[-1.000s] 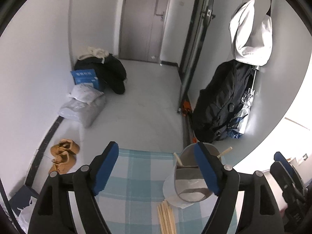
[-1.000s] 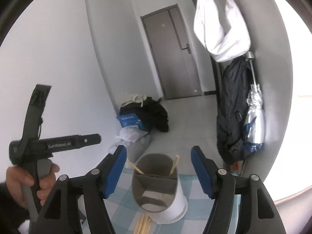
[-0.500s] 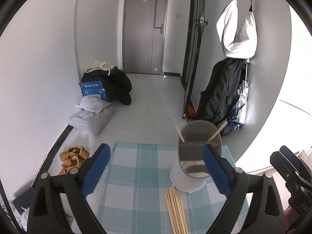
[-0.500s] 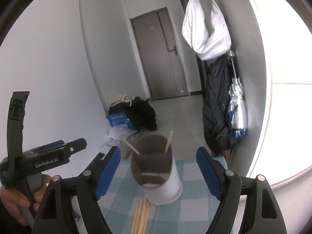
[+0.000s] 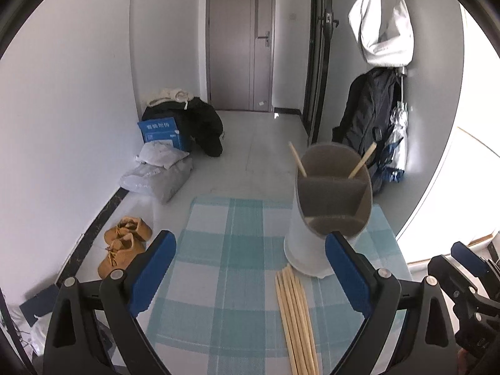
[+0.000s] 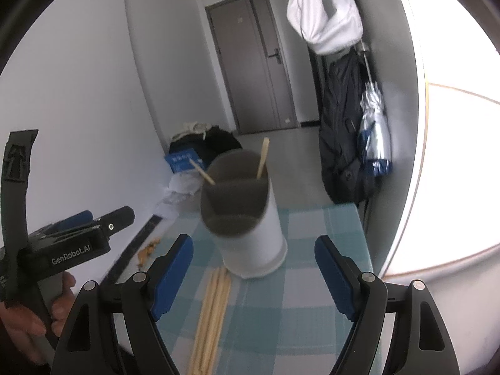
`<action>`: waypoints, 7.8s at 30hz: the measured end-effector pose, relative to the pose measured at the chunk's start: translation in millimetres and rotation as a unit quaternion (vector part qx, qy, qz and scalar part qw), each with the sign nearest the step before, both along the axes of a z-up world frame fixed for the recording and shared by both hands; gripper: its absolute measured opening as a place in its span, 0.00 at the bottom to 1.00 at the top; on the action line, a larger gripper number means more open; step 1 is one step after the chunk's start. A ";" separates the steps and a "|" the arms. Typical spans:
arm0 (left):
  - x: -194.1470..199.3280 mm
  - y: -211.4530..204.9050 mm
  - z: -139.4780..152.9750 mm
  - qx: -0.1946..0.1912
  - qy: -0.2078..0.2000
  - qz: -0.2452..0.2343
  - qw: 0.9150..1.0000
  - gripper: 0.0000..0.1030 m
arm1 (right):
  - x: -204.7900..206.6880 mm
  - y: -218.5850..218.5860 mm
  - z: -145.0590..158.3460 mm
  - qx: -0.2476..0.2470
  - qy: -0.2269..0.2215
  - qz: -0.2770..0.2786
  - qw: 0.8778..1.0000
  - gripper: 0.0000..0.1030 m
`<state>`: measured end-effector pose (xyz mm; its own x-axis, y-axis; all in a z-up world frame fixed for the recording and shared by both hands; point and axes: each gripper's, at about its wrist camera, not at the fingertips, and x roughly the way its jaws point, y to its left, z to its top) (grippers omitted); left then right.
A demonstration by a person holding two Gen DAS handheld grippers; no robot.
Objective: Organize utensils
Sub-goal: 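Open both grippers and withdraw them from the utensil holder, then lower the right gripper to the chopstick pile and pinch one chopstick, then lift the chopstick with the right gripper while the left gripper grasps another, then carry both chopsticks up toward the utensil holder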
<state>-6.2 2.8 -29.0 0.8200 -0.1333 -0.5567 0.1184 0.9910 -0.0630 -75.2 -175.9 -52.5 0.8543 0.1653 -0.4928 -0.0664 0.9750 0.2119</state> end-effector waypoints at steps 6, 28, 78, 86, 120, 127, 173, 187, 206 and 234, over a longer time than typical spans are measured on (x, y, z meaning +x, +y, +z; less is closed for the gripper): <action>10.5 3.4 -24.7 -0.005 0.033 0.001 0.999 0.91 | 6.9 9.1 -22.0 -0.012 0.032 0.009 0.999 0.78; 50.3 61.3 -65.8 -0.045 0.145 0.052 0.987 0.91 | 74.8 71.1 -103.4 -0.087 0.186 0.044 0.978 0.65; 62.0 105.0 -69.6 -0.102 0.191 0.132 0.967 0.91 | 85.7 95.7 -128.4 -0.147 0.276 0.122 0.942 0.07; 62.4 103.7 -81.2 -0.086 0.208 0.134 0.965 0.91 | 109.6 109.4 -131.0 -0.156 0.259 0.131 0.944 0.08; 41.3 -1.7 -121.7 0.040 0.300 -0.011 0.953 0.91 | 67.0 -33.3 -57.7 0.169 0.116 0.012 0.979 0.04; 38.3 1.5 -122.0 0.036 0.309 0.013 0.950 0.91 | 56.4 -28.3 -48.9 0.131 0.103 0.013 0.986 0.04; 102.7 6.6 -108.5 -0.024 0.328 0.021 0.944 0.00 | 38.1 -28.0 -25.6 0.109 0.061 0.016 0.992 0.04; 96.1 9.6 -108.9 -0.040 0.340 -0.011 0.940 0.08 | 29.2 -19.0 -20.8 0.091 0.050 0.020 0.994 0.04; 103.1 -12.2 -120.1 0.069 0.345 0.012 0.936 0.26 | 35.4 -33.6 -20.4 0.114 0.055 0.013 0.992 0.04; 11.4 -19.3 -5.5 -0.062 0.068 -0.118 0.989 0.01 | 10.1 -0.4 -7.7 0.070 0.010 0.052 0.996 0.04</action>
<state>5.2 -16.5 -34.5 0.6764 -0.3857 -0.6275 0.3268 0.9206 -0.2137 -65.1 -176.2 -60.2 0.8192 0.3213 -0.4750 -0.1605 0.9237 0.3479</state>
